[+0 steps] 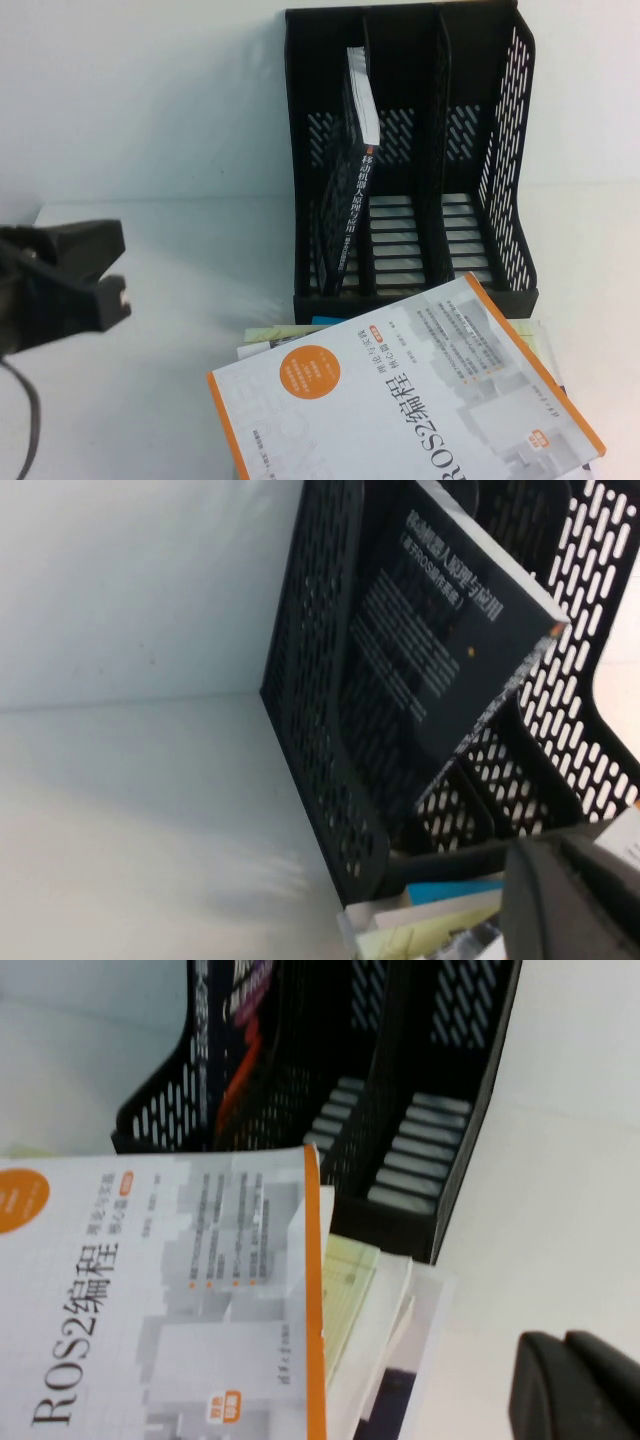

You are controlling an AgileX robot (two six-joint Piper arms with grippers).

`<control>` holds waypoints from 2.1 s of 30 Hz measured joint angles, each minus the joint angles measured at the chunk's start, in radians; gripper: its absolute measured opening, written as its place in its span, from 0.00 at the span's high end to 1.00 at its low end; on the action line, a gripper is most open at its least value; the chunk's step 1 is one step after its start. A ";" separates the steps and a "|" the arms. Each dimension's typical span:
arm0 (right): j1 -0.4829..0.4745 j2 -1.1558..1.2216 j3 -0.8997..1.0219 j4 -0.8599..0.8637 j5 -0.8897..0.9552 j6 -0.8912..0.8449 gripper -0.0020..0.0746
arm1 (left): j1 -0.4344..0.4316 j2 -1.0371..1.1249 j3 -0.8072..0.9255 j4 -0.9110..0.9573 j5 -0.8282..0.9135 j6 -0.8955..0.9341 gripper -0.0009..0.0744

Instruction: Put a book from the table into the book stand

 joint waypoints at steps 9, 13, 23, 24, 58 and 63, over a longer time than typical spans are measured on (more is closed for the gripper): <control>0.000 -0.224 0.152 -0.019 -0.079 0.080 0.98 | 0.000 -0.116 0.174 -0.073 -0.012 0.000 0.99; 0.000 -0.238 0.155 -0.019 -0.078 0.081 0.98 | 0.000 -0.118 0.178 -0.084 -0.012 0.000 0.99; 0.000 -0.239 0.155 -0.019 -0.050 0.086 0.98 | 0.000 -0.118 0.178 -0.086 -0.012 -0.002 0.99; 0.000 -0.239 0.155 -0.019 -0.049 0.086 0.98 | 0.000 -0.118 0.178 -0.086 -0.012 -0.002 0.99; 0.000 -0.240 0.155 -0.021 -0.043 0.086 0.98 | 0.429 -0.854 0.852 -0.042 -0.062 0.103 0.99; 0.000 -0.240 0.155 -0.021 -0.043 0.086 0.98 | 0.429 -0.854 0.851 -0.042 -0.059 0.103 0.99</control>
